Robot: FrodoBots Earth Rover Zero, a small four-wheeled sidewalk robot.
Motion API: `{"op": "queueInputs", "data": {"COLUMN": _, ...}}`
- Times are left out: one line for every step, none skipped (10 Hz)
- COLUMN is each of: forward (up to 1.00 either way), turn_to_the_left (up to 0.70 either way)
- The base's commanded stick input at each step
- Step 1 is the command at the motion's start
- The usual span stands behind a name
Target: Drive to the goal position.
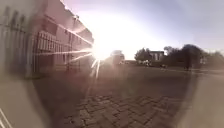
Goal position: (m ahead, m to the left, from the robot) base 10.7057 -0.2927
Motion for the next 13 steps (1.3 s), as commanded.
{"op": "queueInputs", "data": {"forward": 1.00, "turn_to_the_left": 0.00}}
{"op": "queueInputs", "data": {"forward": 1.00, "turn_to_the_left": 0.00}}
{"op": "queueInputs", "data": {"forward": 1.00, "turn_to_the_left": 0.00}}
{"op": "queueInputs", "data": {"forward": 1.00, "turn_to_the_left": 0.00}}
{"op": "queueInputs", "data": {"forward": 1.00, "turn_to_the_left": 0.00}}
{"op": "queueInputs", "data": {"forward": 1.00, "turn_to_the_left": 0.00}}
{"op": "queueInputs", "data": {"forward": 1.00, "turn_to_the_left": 0.00}}
{"op": "queueInputs", "data": {"forward": 1.00, "turn_to_the_left": 0.00}}
{"op": "queueInputs", "data": {"forward": 1.00, "turn_to_the_left": 0.00}}
{"op": "queueInputs", "data": {"forward": 1.00, "turn_to_the_left": 0.00}}
{"op": "queueInputs", "data": {"forward": 1.00, "turn_to_the_left": 0.00}}
{"op": "queueInputs", "data": {"forward": 1.00, "turn_to_the_left": 0.00}}
{"op": "queueInputs", "data": {"forward": 1.00, "turn_to_the_left": 0.00}}
